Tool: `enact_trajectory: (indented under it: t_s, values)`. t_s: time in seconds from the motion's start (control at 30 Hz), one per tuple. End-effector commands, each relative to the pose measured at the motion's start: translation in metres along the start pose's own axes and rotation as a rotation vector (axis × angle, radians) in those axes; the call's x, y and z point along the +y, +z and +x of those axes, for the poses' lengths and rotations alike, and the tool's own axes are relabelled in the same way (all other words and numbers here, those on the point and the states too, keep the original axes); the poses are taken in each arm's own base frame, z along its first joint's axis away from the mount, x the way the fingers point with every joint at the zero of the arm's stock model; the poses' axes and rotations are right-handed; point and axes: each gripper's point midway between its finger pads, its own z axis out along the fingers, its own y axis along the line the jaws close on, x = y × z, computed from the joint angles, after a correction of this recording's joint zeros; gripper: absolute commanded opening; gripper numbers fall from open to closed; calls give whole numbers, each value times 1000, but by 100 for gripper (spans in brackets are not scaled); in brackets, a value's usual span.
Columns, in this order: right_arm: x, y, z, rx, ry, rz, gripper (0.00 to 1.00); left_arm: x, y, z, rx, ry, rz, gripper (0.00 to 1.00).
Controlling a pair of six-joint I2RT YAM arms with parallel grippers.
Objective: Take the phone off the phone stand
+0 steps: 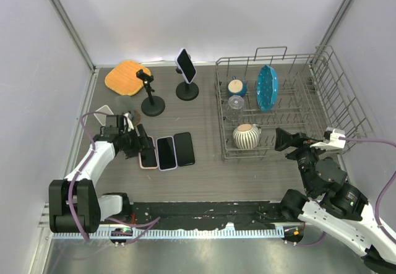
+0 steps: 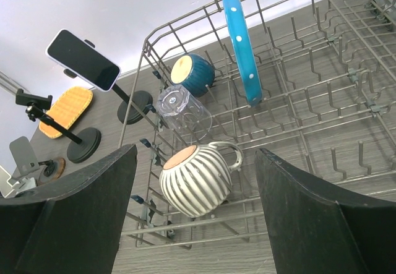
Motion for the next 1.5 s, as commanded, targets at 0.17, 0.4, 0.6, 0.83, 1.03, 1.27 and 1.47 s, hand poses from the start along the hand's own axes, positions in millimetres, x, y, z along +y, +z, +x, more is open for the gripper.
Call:
enact_trajectory:
  t_s: [0.17,0.4,0.6,0.83,1.03,1.27,1.47]
  values:
    - [-2,1,-6,-27,26,19,82,-5,-4,-13,-30,7,3,84]
    - [-2,1,-6,-27,29,18,82,2,2,-15,-12,1,-35,93]
    - [-3,-1,-7,-32,40,11,82,1,8,-5,35,32,-70,96]
    - [-3,-2,-8,-37,50,8,82,-12,15,5,78,44,-44,100]
    - [-3,-1,-6,-31,42,9,81,-33,21,11,114,64,26,100]
    - [-3,-1,-6,-31,37,11,81,-52,23,14,120,86,80,100]
    - [-2,0,-5,-26,27,12,81,-65,24,12,89,127,73,100]
